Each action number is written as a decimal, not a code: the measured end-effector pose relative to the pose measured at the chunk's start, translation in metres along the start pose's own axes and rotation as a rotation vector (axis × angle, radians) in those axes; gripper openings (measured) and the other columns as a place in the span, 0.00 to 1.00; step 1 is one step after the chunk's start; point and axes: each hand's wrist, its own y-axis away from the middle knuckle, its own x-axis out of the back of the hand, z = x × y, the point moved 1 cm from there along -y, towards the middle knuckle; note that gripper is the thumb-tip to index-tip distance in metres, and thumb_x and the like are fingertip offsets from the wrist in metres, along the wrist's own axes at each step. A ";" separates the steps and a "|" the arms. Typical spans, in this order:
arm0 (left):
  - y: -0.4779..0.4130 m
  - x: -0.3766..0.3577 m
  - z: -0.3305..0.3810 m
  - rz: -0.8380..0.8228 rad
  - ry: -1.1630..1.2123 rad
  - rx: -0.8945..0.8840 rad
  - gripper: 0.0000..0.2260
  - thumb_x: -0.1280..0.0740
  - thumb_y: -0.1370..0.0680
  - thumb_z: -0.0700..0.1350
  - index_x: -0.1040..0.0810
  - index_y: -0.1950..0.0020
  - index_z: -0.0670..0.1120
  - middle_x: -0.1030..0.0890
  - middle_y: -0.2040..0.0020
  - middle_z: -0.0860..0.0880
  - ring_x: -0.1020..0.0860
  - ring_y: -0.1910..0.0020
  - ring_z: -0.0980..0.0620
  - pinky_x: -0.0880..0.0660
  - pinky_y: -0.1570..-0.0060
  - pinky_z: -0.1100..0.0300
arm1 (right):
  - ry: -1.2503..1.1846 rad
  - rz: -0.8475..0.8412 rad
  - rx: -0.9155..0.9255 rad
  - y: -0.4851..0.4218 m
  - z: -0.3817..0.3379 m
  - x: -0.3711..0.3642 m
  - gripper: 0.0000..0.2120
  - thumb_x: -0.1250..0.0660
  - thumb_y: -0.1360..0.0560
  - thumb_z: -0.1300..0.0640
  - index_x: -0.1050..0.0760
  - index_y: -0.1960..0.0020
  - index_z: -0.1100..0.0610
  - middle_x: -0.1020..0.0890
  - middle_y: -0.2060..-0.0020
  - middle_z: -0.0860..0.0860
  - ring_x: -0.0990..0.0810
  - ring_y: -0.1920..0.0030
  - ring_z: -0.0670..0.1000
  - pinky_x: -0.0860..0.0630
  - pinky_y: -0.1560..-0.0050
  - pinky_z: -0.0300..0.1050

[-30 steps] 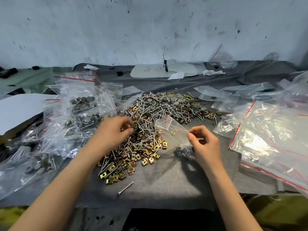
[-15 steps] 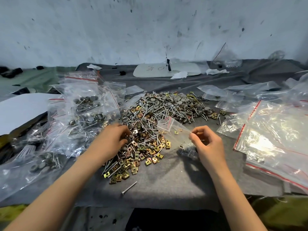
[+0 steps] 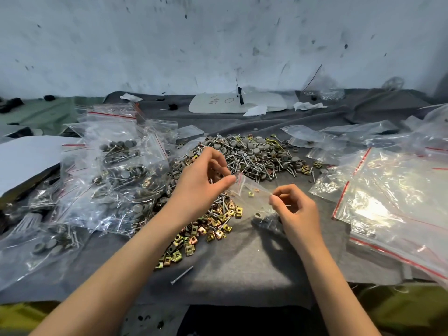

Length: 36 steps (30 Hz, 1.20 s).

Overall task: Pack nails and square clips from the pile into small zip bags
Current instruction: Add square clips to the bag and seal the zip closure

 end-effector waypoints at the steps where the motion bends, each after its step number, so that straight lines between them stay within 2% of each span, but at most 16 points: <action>1: -0.001 -0.004 0.002 -0.029 0.000 0.008 0.09 0.28 0.26 0.43 0.28 0.55 0.51 0.21 0.59 0.51 0.25 0.64 0.58 0.26 0.64 0.66 | -0.002 0.002 0.002 0.000 0.000 0.000 0.10 0.30 0.27 0.64 0.24 0.62 0.51 0.21 0.70 0.42 0.26 0.69 0.39 0.31 0.67 0.31; 3: -0.002 -0.006 0.005 -0.077 0.009 0.019 0.05 0.29 0.26 0.45 0.25 0.56 0.49 0.20 0.59 0.50 0.23 0.64 0.55 0.25 0.64 0.64 | 0.000 0.004 0.006 -0.001 0.001 0.000 0.11 0.30 0.27 0.64 0.24 0.62 0.50 0.21 0.70 0.41 0.26 0.69 0.39 0.31 0.67 0.30; 6: 0.000 -0.001 0.004 -0.060 0.041 0.011 0.02 0.32 0.24 0.47 0.24 0.54 0.52 0.20 0.57 0.53 0.22 0.63 0.59 0.24 0.62 0.66 | 0.007 -0.003 0.013 -0.001 0.001 0.000 0.10 0.30 0.27 0.64 0.24 0.61 0.50 0.21 0.69 0.40 0.26 0.69 0.39 0.31 0.67 0.29; 10: -0.002 0.022 -0.013 0.050 0.007 0.051 0.05 0.35 0.22 0.45 0.25 0.52 0.57 0.21 0.56 0.58 0.24 0.65 0.64 0.27 0.66 0.71 | 0.016 -0.004 0.013 -0.001 0.001 0.000 0.09 0.30 0.27 0.63 0.24 0.61 0.50 0.21 0.69 0.41 0.26 0.69 0.39 0.31 0.68 0.29; 12: -0.003 0.034 -0.028 0.090 -0.175 0.077 0.06 0.35 0.22 0.43 0.24 0.52 0.54 0.21 0.57 0.58 0.26 0.65 0.63 0.28 0.64 0.70 | 0.017 -0.002 0.015 -0.001 0.001 0.000 0.09 0.30 0.27 0.63 0.24 0.61 0.50 0.21 0.69 0.40 0.26 0.69 0.39 0.31 0.67 0.28; 14: -0.001 0.040 -0.044 0.083 -0.423 0.085 0.04 0.34 0.22 0.42 0.22 0.50 0.50 0.20 0.55 0.54 0.25 0.61 0.60 0.25 0.57 0.64 | 0.022 -0.002 0.018 -0.001 0.000 0.000 0.09 0.30 0.27 0.63 0.24 0.61 0.51 0.21 0.69 0.40 0.26 0.69 0.39 0.31 0.67 0.28; 16: 0.005 0.040 -0.058 0.016 -0.583 0.109 0.04 0.32 0.23 0.44 0.21 0.48 0.48 0.20 0.53 0.52 0.23 0.57 0.55 0.22 0.53 0.57 | 0.027 -0.004 0.014 -0.001 0.000 0.000 0.09 0.30 0.27 0.63 0.24 0.61 0.50 0.21 0.69 0.40 0.25 0.68 0.39 0.31 0.67 0.29; 19: 0.017 0.038 -0.070 -0.088 -0.712 0.163 0.08 0.30 0.25 0.51 0.23 0.49 0.50 0.22 0.50 0.53 0.23 0.52 0.52 0.22 0.50 0.50 | 0.025 -0.003 0.002 0.000 0.000 0.000 0.09 0.30 0.26 0.62 0.24 0.61 0.50 0.21 0.69 0.42 0.25 0.68 0.39 0.30 0.66 0.30; 26: 0.026 0.035 -0.070 -0.105 -0.685 0.138 0.11 0.29 0.26 0.47 0.23 0.45 0.53 0.19 0.49 0.54 0.22 0.49 0.52 0.22 0.49 0.48 | 0.030 -0.012 -0.019 0.001 -0.002 0.001 0.08 0.30 0.26 0.62 0.24 0.60 0.51 0.21 0.67 0.46 0.24 0.66 0.44 0.30 0.64 0.36; 32: 0.023 0.034 -0.069 -0.104 -0.710 0.148 0.06 0.30 0.25 0.49 0.23 0.49 0.53 0.22 0.50 0.54 0.23 0.49 0.52 0.22 0.49 0.52 | 0.030 -0.008 -0.023 0.001 -0.003 0.001 0.08 0.30 0.26 0.62 0.24 0.60 0.51 0.21 0.66 0.46 0.24 0.65 0.45 0.30 0.64 0.36; 36: 0.021 0.033 -0.058 -0.005 -0.497 0.161 0.04 0.29 0.27 0.49 0.22 0.55 0.53 0.25 0.53 0.54 0.25 0.55 0.53 0.27 0.54 0.57 | 0.030 -0.010 -0.016 0.001 -0.004 0.001 0.08 0.30 0.26 0.62 0.24 0.60 0.51 0.21 0.67 0.45 0.25 0.67 0.43 0.31 0.64 0.35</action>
